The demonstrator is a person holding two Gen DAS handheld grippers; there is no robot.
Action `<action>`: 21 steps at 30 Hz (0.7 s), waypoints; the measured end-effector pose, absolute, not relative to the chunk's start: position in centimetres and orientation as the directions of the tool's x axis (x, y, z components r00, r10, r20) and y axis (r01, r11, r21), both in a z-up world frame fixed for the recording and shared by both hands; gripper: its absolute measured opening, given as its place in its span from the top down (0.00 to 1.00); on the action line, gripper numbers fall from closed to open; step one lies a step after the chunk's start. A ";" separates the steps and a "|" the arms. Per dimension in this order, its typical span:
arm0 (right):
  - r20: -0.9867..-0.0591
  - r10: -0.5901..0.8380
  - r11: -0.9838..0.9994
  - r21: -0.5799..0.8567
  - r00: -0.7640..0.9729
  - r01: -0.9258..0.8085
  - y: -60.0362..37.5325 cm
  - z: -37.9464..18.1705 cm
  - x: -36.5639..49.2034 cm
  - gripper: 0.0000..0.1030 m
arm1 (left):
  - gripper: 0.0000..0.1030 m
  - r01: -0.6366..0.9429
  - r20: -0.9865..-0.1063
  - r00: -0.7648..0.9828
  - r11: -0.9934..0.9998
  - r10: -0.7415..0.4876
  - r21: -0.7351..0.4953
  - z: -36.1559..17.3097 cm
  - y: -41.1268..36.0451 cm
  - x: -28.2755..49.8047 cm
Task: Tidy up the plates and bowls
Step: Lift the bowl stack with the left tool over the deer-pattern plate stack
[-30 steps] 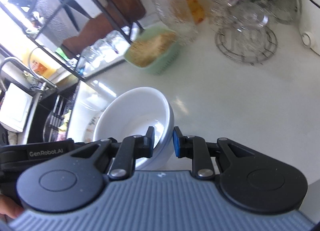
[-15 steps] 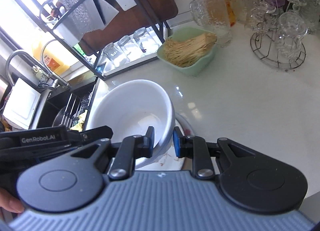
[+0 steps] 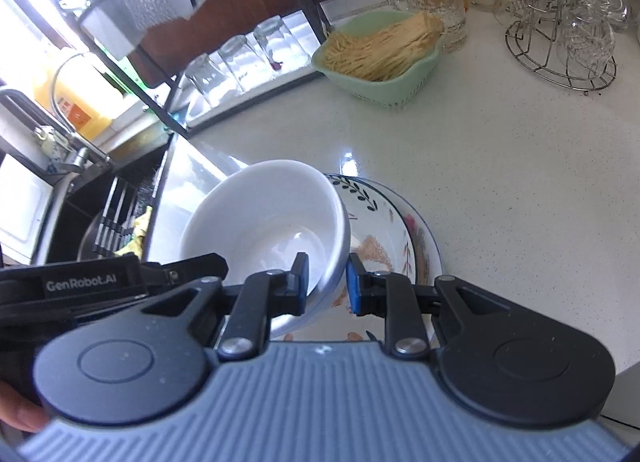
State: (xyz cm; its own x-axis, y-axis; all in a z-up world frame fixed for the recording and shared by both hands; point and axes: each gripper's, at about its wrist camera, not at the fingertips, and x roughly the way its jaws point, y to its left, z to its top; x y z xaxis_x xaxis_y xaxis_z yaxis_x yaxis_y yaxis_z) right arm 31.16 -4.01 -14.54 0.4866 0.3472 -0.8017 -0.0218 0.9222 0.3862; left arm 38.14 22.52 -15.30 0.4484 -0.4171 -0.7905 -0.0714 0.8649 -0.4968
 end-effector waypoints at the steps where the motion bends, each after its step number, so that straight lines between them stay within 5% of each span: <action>1: -0.803 0.341 0.924 0.381 0.489 -0.019 -3.9 -14.7 31.2 0.78 | 0.75 -0.069 -0.788 0.447 0.862 -0.423 -0.501 -15.6 22.5 38.2; 14: -0.795 0.321 0.919 0.393 0.515 0.035 -4.1 -16.3 30.5 0.76 | 0.74 -0.031 -0.788 0.427 0.864 -0.443 -0.502 -17.8 22.4 38.2; 18: -0.783 0.319 0.914 0.403 0.535 0.045 -4.2 -16.0 30.3 0.76 | 0.50 -0.021 -0.786 0.427 0.865 -0.446 -0.502 -17.7 22.4 38.4; 21: -0.789 0.318 0.915 0.401 0.525 0.048 -4.4 -15.9 30.4 0.76 | 0.50 -0.011 -0.800 0.430 0.883 -0.419 -0.469 -17.5 22.1 38.5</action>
State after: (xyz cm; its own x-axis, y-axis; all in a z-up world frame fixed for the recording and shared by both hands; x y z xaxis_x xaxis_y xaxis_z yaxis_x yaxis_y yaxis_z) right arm 30.43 -4.42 -15.94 0.5254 0.3182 -0.7891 0.0476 0.9150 0.4007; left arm 38.48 22.09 -17.48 0.4297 -0.4192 -0.7998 -0.0106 0.8833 -0.4686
